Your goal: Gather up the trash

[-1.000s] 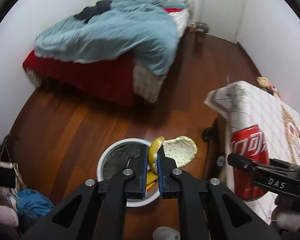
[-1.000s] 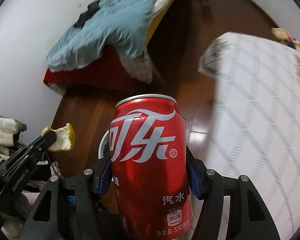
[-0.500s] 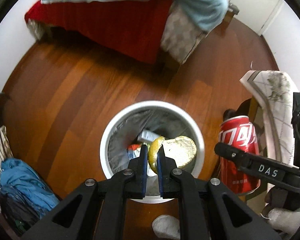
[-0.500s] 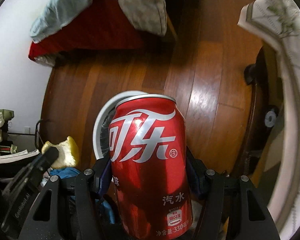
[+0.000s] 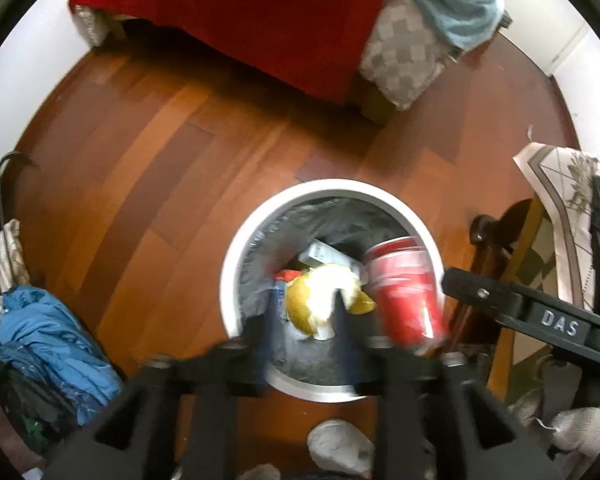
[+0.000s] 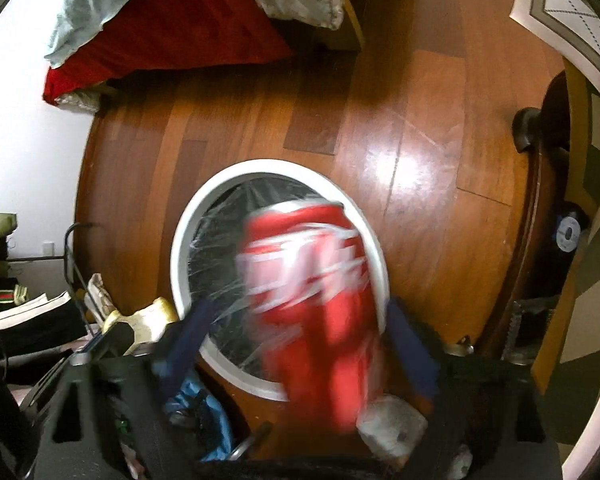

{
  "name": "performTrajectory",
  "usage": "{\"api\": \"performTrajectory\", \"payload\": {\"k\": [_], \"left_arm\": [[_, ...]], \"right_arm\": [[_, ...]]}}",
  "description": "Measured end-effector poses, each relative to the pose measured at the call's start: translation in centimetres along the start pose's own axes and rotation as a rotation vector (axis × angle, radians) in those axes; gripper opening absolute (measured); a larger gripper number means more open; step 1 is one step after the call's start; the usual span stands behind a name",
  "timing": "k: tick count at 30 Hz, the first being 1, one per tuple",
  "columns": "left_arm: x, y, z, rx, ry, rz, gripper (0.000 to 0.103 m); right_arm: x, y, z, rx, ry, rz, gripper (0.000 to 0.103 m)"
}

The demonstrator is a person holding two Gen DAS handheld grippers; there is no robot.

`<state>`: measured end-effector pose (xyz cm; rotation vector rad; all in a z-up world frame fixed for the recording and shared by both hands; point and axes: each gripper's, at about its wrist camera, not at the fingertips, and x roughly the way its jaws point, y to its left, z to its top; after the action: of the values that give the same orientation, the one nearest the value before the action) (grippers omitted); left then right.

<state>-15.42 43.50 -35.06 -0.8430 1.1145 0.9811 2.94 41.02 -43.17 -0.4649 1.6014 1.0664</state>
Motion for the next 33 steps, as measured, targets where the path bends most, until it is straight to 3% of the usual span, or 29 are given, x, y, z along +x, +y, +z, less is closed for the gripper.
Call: {"api": "performTrajectory", "payload": {"k": [2, 3, 4, 8, 15, 24, 33], "left_arm": [[-0.5, 0.6, -0.3, -0.012, -0.019, 0.011, 0.096], [-1.1, 0.9, -0.6, -0.014, -0.032, 0.024, 0.097], [-1.3, 1.0, -0.8, -0.011, -0.033, 0.035, 0.097], [-2.0, 1.1, -1.9, -0.003, -0.031, 0.058, 0.098], [-3.6, 0.9, -4.4, -0.003, -0.039, 0.066, 0.098], [-8.6, 0.5, -7.1, -0.009, -0.101, 0.075, 0.098], [-16.7, 0.0, -10.7, -0.002, -0.195, 0.019, 0.098]], "right_arm": [[-0.6, 0.3, -0.3, -0.022, -0.005, -0.022, 0.095], [-0.8, 0.4, -0.6, -0.036, -0.007, -0.039, 0.097], [-1.0, 0.7, -0.8, -0.050, -0.014, -0.068, 0.101], [-2.6, 1.7, -2.5, -0.134, -0.050, -0.171, 0.101], [-5.1, 2.6, -6.0, -0.220, -0.099, -0.242, 0.101], [-9.6, 3.2, -10.1, -0.255, -0.151, -0.226, 0.101], [-18.3, 3.6, -14.9, -0.288, -0.243, -0.137, 0.101]]}}
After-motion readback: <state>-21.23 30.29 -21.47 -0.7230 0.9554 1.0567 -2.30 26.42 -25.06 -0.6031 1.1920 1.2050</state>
